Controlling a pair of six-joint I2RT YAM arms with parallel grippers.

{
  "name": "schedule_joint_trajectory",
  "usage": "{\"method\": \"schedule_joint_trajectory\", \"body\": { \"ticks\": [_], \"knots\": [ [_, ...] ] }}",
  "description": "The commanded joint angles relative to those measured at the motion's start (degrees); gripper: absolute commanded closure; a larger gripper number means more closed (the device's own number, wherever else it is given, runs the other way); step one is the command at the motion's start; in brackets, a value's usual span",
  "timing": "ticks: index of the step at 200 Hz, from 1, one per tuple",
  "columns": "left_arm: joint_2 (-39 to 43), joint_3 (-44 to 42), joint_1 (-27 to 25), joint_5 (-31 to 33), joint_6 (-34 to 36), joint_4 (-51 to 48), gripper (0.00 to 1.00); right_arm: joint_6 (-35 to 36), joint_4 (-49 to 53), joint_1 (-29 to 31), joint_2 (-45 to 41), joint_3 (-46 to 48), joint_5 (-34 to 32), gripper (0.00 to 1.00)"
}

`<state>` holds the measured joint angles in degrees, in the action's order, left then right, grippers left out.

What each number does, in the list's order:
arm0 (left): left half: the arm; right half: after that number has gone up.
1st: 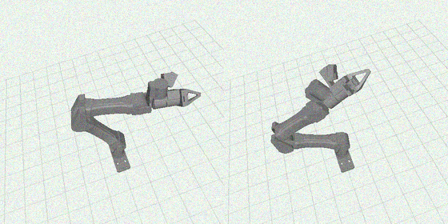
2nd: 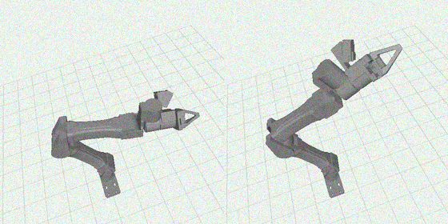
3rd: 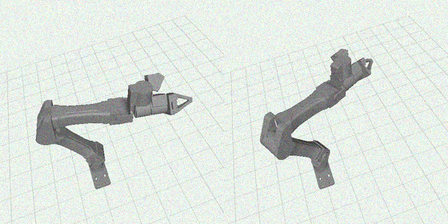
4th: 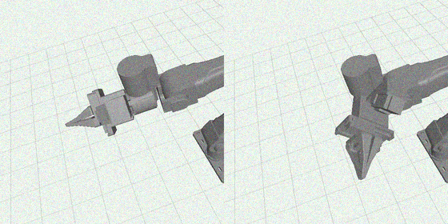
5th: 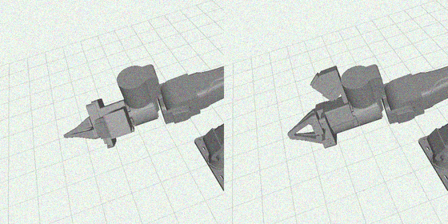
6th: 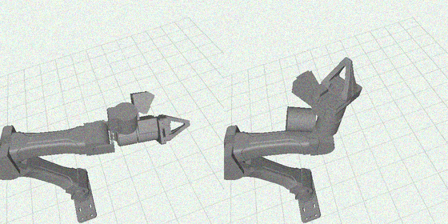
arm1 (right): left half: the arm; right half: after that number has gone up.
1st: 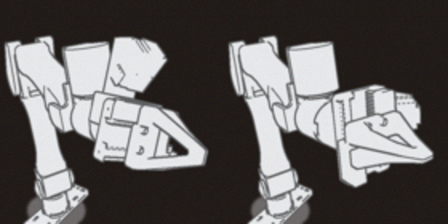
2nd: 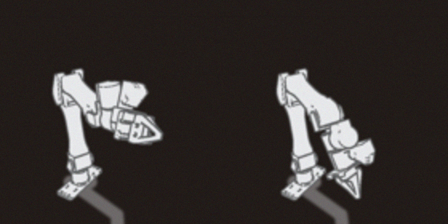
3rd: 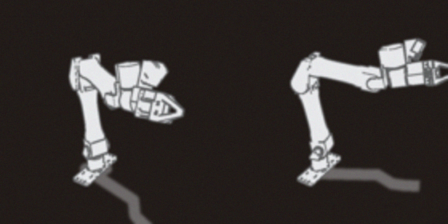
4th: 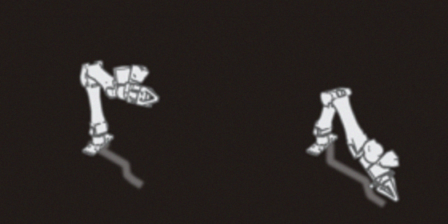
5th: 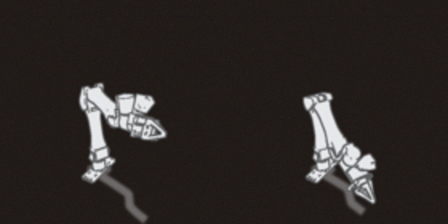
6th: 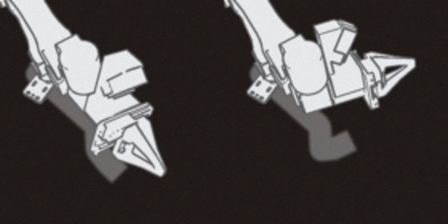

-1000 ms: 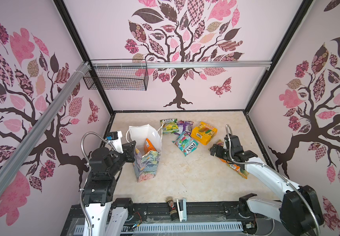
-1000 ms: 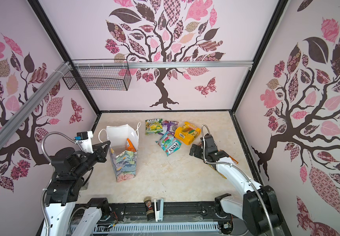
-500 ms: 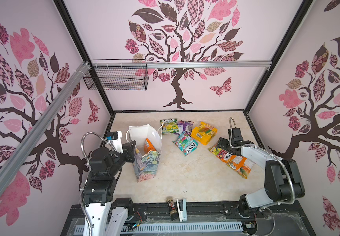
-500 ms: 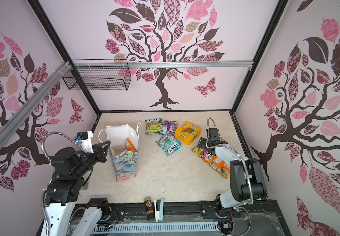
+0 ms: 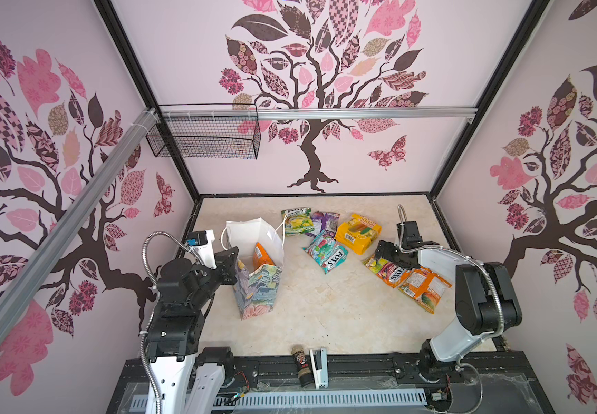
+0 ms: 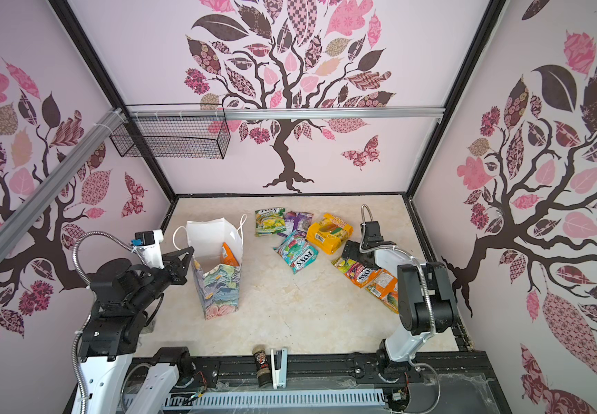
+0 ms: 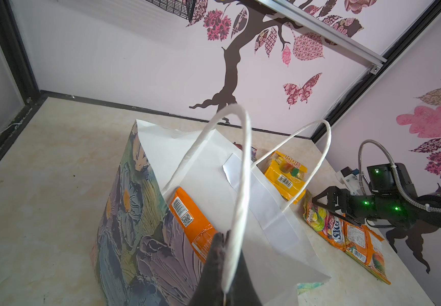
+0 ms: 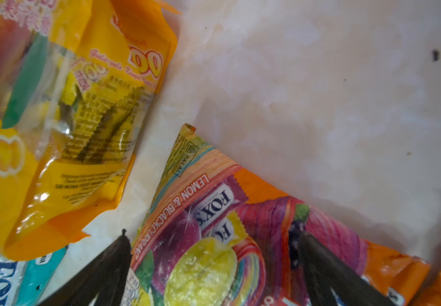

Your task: Place the snacks into the paper bag

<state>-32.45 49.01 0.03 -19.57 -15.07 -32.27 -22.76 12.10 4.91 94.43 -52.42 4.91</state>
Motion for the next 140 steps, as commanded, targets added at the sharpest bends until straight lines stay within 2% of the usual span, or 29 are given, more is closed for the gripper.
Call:
{"method": "schedule_joint_trajectory", "body": {
  "ticks": [1,72,99,108,140],
  "knots": [
    [0.5,-1.0,0.2,0.2,0.3,0.9,1.00,-1.5,2.0,1.7,-1.5,2.8,5.3,0.01],
    [0.6,-1.0,0.3,0.4,0.4,0.7,1.00,-10.9,-1.0,11.3,-17.9,15.9,13.2,0.02],
    [0.5,-0.9,0.2,0.4,0.4,0.6,1.00,-10.9,4.6,18.3,-22.5,16.8,9.3,0.02],
    [0.6,-1.0,0.2,0.5,0.4,0.7,1.00,-10.7,6.2,18.7,-24.4,17.1,8.2,0.04],
    [0.3,-1.0,0.3,0.3,0.3,0.9,1.00,-9.6,11.8,18.8,-31.1,16.2,-2.1,0.04]
  ]
}}
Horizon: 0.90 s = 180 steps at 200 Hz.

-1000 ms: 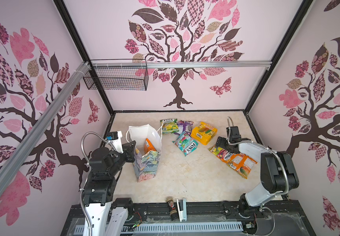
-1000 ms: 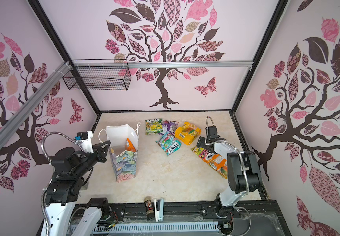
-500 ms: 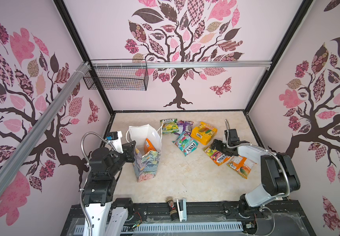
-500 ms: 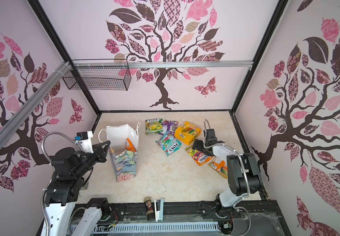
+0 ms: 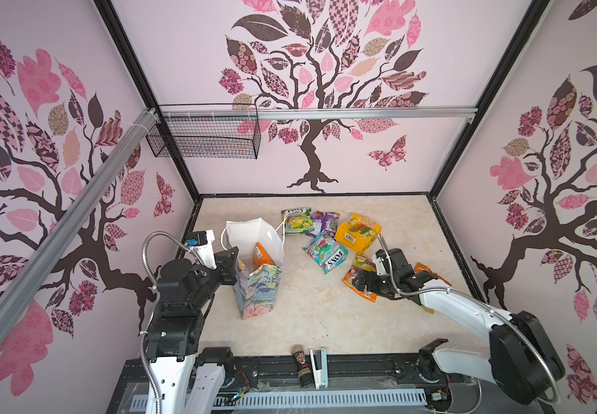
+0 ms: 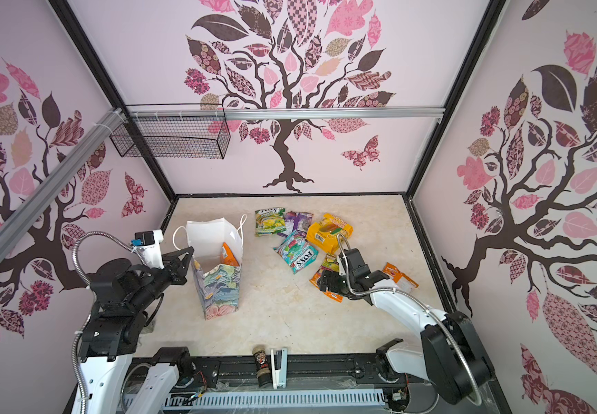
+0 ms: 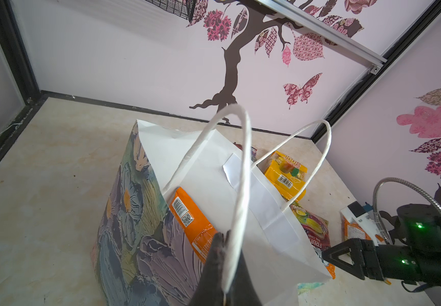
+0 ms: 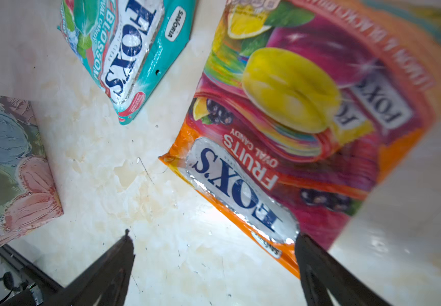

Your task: Place the snacks into the paper bag

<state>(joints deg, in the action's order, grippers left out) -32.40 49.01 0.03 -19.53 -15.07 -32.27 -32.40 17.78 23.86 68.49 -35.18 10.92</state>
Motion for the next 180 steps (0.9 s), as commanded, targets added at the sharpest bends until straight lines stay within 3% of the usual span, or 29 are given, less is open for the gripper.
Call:
{"method": "schedule_joint_trajectory", "body": {
  "ticks": [1,34,71,180],
  "knots": [
    [0.2,-1.0,0.2,0.2,0.2,0.9,1.00,0.1,6.4,-0.2,-5.3,-1.0,-8.3,0.04],
    [0.2,-1.2,0.3,0.2,0.1,0.9,1.00,-0.2,6.9,-0.2,-7.4,1.1,-10.2,0.04],
    [0.4,-1.1,0.3,0.4,0.2,0.8,1.00,-1.3,1.8,-0.2,-5.7,4.5,-6.6,0.05],
    [0.3,-1.0,0.3,0.5,0.4,0.8,1.00,-2.1,-8.8,-0.3,-0.2,9.3,-3.6,0.25]
  ]
}}
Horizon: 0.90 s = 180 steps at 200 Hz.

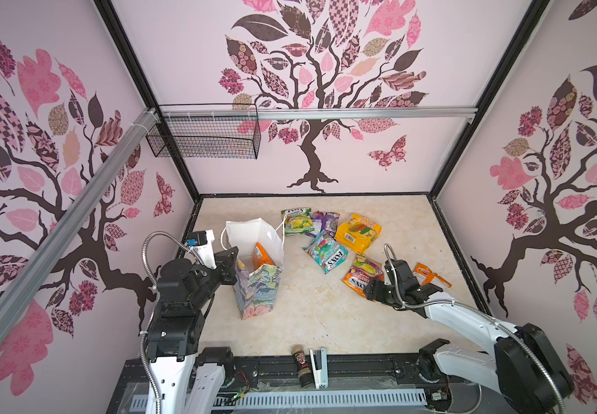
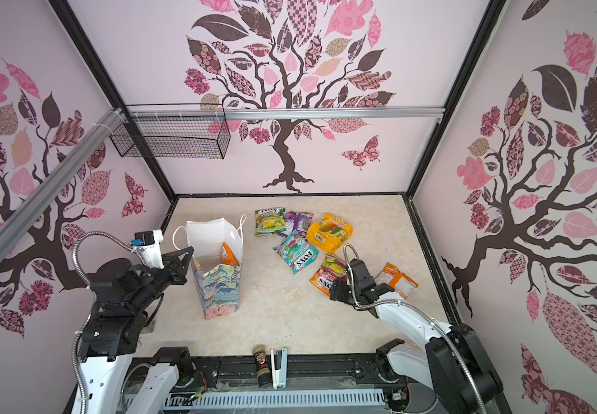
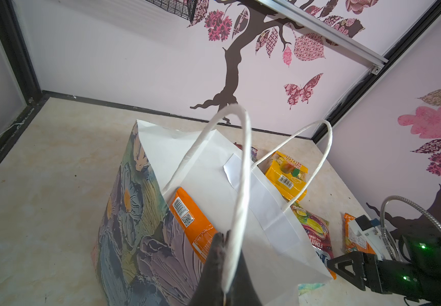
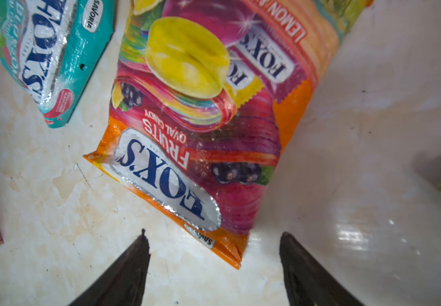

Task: Place the snacks into the paper bag
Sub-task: 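Lower the right gripper and close it on the Fox's Fruits packet corner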

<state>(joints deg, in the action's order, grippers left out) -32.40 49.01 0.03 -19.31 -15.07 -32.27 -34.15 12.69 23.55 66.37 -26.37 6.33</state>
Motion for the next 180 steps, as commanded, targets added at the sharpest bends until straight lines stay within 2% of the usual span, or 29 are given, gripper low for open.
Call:
{"method": "schedule_joint_trajectory", "body": {
  "ticks": [1,91,132,160,180],
  "knots": [
    [0.4,-1.0,0.3,0.3,0.4,0.8,1.00,-0.3,-3.7,0.0,2.0,0.4,1.0,0.25],
    [0.1,-1.0,0.2,0.3,0.5,0.7,1.00,-0.7,-8.0,-0.7,2.6,2.6,-0.4,0.37],
    [0.4,-0.9,0.3,0.5,0.5,0.6,1.00,-0.7,-8.7,-1.2,2.6,2.9,-0.9,0.46],
    [0.5,-1.0,0.3,0.6,0.5,0.6,1.00,-1.1,-9.7,-1.3,2.5,3.9,-1.0,0.58],
    [0.5,-1.0,0.3,0.5,0.5,0.5,1.00,-1.3,-10.0,-1.3,2.3,4.1,-1.2,0.73]
  ]
}}
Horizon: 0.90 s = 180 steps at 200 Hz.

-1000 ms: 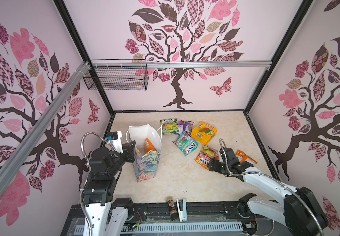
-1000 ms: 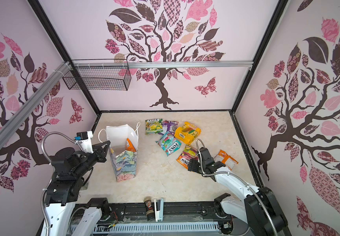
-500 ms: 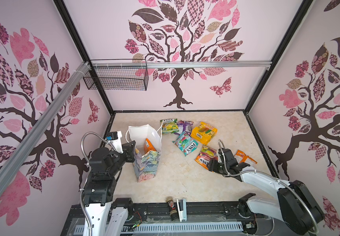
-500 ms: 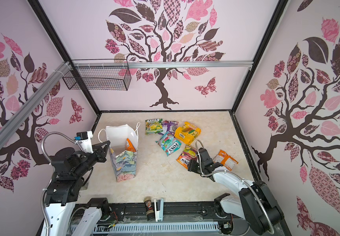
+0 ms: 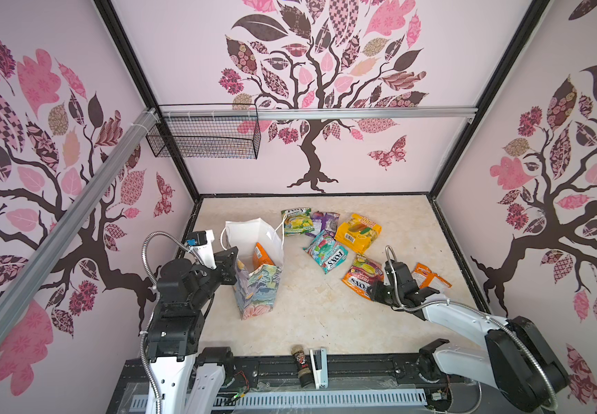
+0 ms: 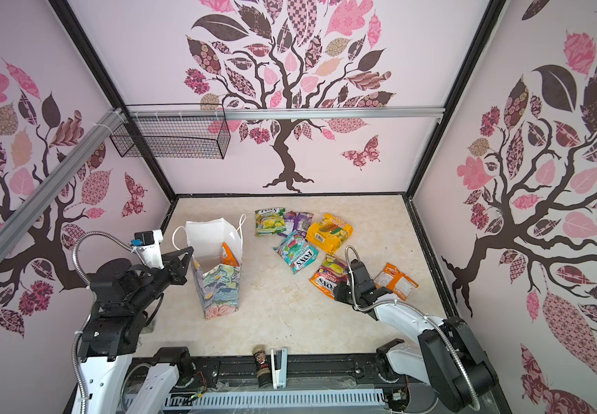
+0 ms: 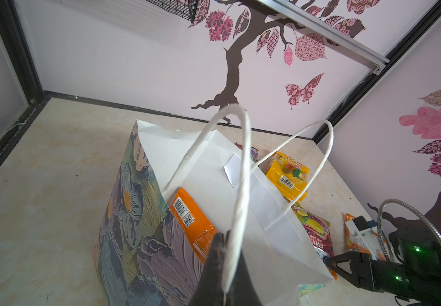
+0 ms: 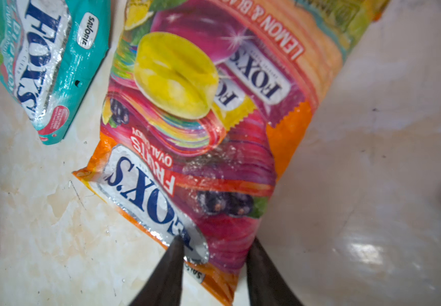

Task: Place the snacks into the paper bag
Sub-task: 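Lower the right gripper and close it on the Fox's Fruits packet corner, then lift the Fox's Fruits packet with the right gripper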

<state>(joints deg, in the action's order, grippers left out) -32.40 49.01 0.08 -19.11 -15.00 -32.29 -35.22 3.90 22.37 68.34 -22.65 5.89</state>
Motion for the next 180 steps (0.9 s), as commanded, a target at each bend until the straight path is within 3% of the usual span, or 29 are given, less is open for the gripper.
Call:
{"method": "schedule_joint_trajectory", "body": {
  "ticks": [1,56,180],
  "knots": [
    [0.5,-1.0,0.3,0.3,0.5,0.6,1.00,-0.2,-1.2,-0.1,0.3,0.5,-0.8,0.74],
    [0.6,-1.0,0.3,0.4,0.4,0.5,1.00,0.3,0.0,-0.3,-1.2,-0.2,-0.7,1.00],
    [0.5,-1.1,0.3,0.5,0.2,0.7,1.00,2.3,7.0,-0.3,-10.7,-5.4,3.2,1.00]
  ]
}}
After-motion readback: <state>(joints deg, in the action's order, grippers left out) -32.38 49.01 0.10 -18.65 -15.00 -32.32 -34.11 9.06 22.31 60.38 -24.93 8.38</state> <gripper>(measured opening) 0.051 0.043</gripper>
